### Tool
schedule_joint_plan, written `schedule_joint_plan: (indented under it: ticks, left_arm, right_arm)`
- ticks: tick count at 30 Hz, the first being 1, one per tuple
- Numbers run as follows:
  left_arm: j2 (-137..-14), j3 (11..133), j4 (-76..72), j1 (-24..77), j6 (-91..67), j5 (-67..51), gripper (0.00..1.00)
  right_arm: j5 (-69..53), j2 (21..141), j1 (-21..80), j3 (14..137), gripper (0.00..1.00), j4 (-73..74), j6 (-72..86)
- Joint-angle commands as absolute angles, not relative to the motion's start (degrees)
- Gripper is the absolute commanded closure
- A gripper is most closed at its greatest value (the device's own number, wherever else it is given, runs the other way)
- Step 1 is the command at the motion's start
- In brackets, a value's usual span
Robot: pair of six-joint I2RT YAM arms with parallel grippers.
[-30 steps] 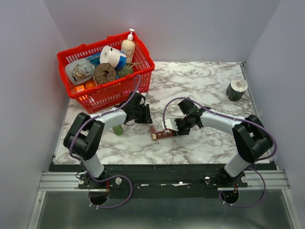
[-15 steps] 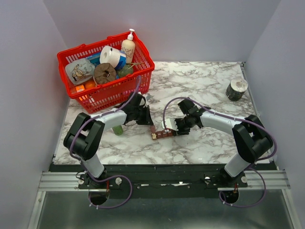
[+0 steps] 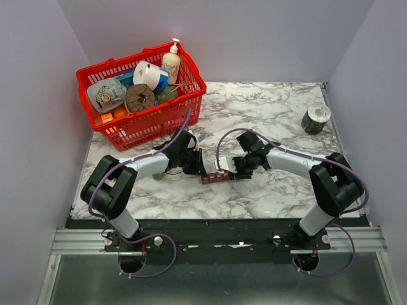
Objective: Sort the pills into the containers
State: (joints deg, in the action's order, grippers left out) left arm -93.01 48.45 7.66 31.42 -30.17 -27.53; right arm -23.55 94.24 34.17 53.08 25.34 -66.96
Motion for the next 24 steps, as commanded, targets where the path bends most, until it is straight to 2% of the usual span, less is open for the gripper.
schedule_joint_plan:
  ticks: [1,9,24]
  left_arm:
    - [-93.17,46.94,10.19,31.9,-29.45,-27.25,0.92]
    - [-94.57,48.07,12.92,32.08,-27.77,-24.08,0.92]
    - [-89.56,52.11,15.03,32.17,-27.25,-26.37,0.91]
  right_arm:
    - [-21.01,97.03,34.45,52.73,0.74,26.37,-65.92]
    - [-20.48,97.56,34.45,53.35,0.74,26.37,-65.22]
    - [-20.65,98.09,34.45,53.26,0.74,26.37,-65.3]
